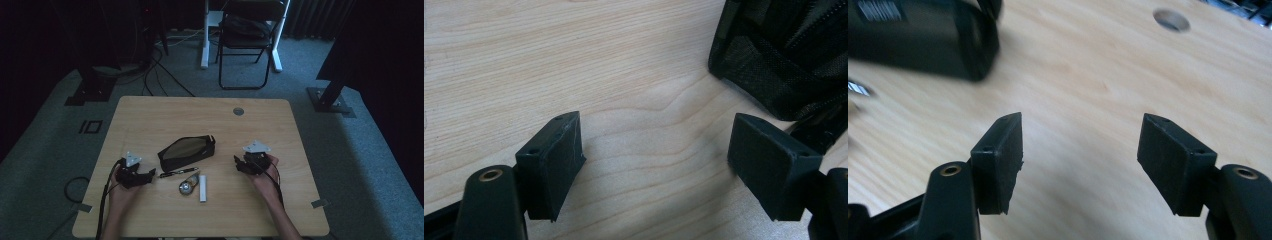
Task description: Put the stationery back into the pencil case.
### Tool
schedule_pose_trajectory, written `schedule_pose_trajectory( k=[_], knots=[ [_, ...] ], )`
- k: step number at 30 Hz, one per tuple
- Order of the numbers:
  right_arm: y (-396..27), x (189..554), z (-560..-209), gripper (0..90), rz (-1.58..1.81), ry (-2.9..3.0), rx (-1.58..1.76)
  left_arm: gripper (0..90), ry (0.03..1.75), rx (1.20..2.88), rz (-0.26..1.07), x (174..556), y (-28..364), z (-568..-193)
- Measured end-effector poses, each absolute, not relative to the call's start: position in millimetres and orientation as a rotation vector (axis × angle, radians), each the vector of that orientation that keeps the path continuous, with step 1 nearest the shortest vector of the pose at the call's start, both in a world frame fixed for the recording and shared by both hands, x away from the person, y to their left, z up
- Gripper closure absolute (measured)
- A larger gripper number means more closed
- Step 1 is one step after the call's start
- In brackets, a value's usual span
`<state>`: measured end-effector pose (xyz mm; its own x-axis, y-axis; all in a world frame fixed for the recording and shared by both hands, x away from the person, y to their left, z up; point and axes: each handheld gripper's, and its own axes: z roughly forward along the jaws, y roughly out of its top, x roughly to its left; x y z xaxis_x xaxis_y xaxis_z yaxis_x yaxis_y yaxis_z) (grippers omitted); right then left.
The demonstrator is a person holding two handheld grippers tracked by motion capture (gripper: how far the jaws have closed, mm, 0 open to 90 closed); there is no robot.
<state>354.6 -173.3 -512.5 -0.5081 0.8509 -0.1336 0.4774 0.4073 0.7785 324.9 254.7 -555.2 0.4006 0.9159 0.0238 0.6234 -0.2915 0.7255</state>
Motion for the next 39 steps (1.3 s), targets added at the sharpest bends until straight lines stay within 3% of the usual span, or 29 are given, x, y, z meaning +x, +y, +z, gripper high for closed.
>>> schedule_pose_trajectory(
  k=[11,14,20,28,35,39],
  knots=[
    [-199,342,-547,31.5,0.861,2.170,1.205,30.0,1.261,2.033,0.579,319,254,-555],
    [-196,342,-551,31.5,0.851,2.178,1.197,41.4,1.246,2.034,0.566,317,253,-553],
    [-198,344,-555,31.5,0.859,2.180,1.202,42.4,1.144,1.998,0.542,307,251,-545],
    [-210,354,-558,31.5,0.926,2.170,1.237,47.4,0.997,2.078,0.508,301,231,-543],
    [-218,359,-561,30.2,0.979,2.159,1.311,55.9,0.930,2.173,0.488,302,211,-549],
    [-218,359,-561,30.1,0.979,2.159,1.312,67.6,0.891,2.210,0.484,298,207,-551]
  ],
)
